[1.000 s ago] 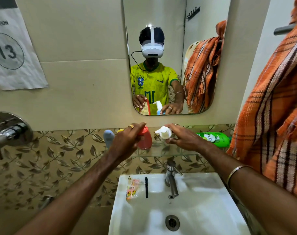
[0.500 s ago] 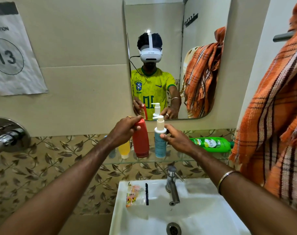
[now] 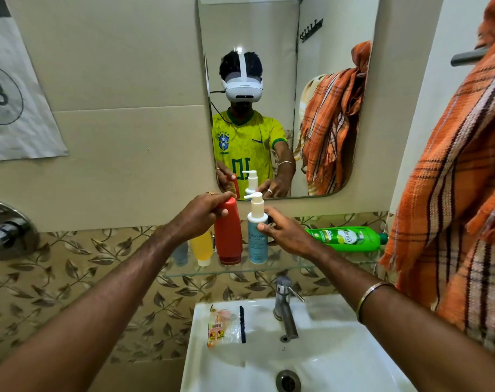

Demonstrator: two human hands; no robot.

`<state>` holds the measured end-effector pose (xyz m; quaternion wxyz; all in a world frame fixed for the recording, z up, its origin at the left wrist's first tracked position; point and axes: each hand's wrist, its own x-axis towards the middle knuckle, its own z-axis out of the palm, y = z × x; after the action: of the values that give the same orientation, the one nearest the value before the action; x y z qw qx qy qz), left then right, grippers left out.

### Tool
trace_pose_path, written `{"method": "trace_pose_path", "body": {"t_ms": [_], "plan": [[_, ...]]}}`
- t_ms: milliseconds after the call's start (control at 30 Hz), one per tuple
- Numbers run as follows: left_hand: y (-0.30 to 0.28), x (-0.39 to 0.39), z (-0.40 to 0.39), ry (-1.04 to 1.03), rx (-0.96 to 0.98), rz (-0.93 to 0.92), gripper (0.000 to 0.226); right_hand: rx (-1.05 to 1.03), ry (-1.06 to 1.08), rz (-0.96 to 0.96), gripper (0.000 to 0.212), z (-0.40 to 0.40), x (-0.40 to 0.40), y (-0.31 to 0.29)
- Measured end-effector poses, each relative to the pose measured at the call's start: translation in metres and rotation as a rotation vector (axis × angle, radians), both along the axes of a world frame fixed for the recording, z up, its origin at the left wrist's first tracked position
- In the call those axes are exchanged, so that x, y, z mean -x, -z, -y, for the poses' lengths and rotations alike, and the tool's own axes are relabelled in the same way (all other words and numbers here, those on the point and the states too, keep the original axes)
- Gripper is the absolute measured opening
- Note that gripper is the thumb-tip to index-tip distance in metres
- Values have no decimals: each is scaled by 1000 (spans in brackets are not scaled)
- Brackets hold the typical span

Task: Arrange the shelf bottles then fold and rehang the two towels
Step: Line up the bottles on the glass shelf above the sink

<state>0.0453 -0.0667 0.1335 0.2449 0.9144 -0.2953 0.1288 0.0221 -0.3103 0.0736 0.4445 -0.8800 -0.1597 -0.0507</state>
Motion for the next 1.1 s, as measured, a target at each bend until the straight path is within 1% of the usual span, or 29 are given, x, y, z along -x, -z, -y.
{"method": "trace_pose_path", "body": {"t_ms": [133, 200, 267, 367, 433, 567, 700, 767, 833, 900, 967, 1033, 1100], "plan": [[0, 3, 2, 13, 17, -43, 54, 11, -4, -9, 50, 1, 3, 2], [2, 4, 2, 20, 31, -59, 58, -1, -20, -41, 61, 4, 4, 4], [3, 5, 1, 29, 26, -68, 64, 2, -12, -68, 77, 9, 4, 6], [4, 8, 0, 34, 3, -59, 70, 101, 61, -46, 96, 24, 4, 5], [4, 9, 0, 38, 6, -45, 73, 166, 93, -47, 102, 40, 3, 2], [3, 10, -1, 25, 13, 8, 80, 377, 147, -93, 101, 78, 3, -4], [3, 11, 0, 3, 18, 136, 86, 548, 192, -196, 108, 111, 5, 0], [4, 13, 3, -1, 17, 238, 86, 651, 237, -212, 108, 122, 7, 3], [3, 18, 9, 2, -30, 388, 84, 738, 259, -232, 102, 129, 10, 4], [1, 26, 19, 9, -85, 538, 81, 812, 263, -208, 94, 134, 13, 6], [2, 35, 33, 21, -100, 643, 78, 871, 277, -136, 88, 138, 13, 8], [6, 42, 50, 51, -108, 706, 73, 896, 290, -88, 82, 141, 13, 9], [12, 48, 66, 101, -117, 733, 66, 929, 285, -66, 79, 141, 12, 8]]}}
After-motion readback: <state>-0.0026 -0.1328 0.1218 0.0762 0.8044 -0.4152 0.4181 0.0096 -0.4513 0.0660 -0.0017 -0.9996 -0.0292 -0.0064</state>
